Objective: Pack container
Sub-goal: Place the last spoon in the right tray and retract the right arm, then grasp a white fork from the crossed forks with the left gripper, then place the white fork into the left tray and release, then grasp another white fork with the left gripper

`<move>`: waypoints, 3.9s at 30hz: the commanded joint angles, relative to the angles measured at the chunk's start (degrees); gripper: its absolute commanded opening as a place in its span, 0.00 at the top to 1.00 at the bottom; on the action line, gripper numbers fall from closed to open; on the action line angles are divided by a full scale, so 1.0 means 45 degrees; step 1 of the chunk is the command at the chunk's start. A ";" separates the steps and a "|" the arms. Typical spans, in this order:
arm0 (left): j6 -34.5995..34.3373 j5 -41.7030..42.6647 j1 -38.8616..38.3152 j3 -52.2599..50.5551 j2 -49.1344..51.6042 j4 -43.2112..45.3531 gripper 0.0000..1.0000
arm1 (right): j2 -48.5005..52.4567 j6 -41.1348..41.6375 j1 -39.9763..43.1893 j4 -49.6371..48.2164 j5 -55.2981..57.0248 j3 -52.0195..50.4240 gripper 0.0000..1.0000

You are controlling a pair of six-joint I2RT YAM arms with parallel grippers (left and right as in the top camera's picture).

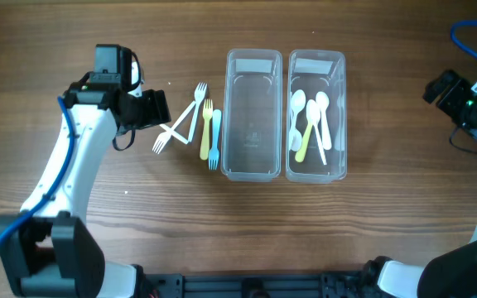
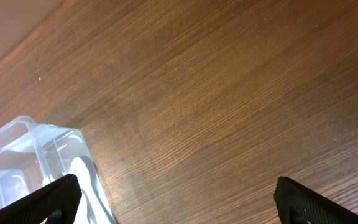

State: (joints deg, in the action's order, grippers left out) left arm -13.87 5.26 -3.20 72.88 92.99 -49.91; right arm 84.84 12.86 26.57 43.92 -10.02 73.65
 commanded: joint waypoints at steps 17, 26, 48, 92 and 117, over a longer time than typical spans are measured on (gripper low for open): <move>-0.8369 -0.1064 0.0112 0.0024 0.4289 0.2021 0.45 | -0.0092 0.0185 -0.0005 0.0005 -0.0058 0.0170 0.00; -0.8359 -0.1375 0.0107 0.0024 0.5323 0.2200 0.72 | -0.0092 0.0185 -0.0005 0.0000 -0.0058 0.0170 0.00; -0.0151 0.1205 -0.1943 0.5649 0.1724 -0.1389 0.96 | -0.0092 0.0185 -0.0005 0.0000 -0.0058 0.0170 0.00; 0.6382 -0.1384 -0.1389 0.5853 0.5693 -0.4736 0.44 | -0.0092 0.0185 -0.0005 -0.0005 -0.0053 0.0170 0.00; 0.6339 -0.1525 -0.1394 0.3589 0.7436 -0.2327 0.77 | -0.0087 0.0185 -0.0029 -0.0019 -0.0058 0.0170 0.00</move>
State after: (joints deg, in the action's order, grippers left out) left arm 13.74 -2.07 -9.47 91.46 125.60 -61.06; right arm 84.84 12.86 26.57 43.92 -10.02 73.65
